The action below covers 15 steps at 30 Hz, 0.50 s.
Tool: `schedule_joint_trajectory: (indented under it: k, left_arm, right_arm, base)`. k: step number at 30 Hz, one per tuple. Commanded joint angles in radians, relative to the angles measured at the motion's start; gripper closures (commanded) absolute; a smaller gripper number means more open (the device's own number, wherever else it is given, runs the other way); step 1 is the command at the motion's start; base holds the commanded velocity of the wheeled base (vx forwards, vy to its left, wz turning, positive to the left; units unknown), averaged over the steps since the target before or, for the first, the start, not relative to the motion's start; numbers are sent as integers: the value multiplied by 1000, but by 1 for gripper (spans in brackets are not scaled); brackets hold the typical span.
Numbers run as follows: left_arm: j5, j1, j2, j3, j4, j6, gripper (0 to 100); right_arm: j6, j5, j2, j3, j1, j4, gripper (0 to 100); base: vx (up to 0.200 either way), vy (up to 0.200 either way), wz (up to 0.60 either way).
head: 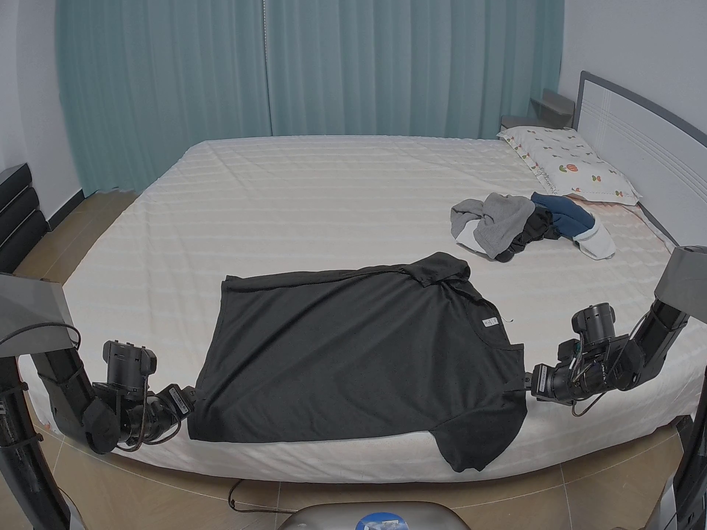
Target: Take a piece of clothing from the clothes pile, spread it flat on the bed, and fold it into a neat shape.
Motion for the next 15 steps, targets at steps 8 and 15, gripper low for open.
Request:
schedule_joint_trajectory:
  k: [8, 15]
  left_arm:
    - [-5, 0, -8, -11, 1, -37, 0]
    - [-6, -2, -5, -16, -1, -39, 0]
  right_arm:
    - [219, 68, -61, -75, -12, -19, 0]
    - [323, 111, -59, -86, -20, -74, 0]
  base:
    - [0, 125, 0]
    - [0, 114, 0]
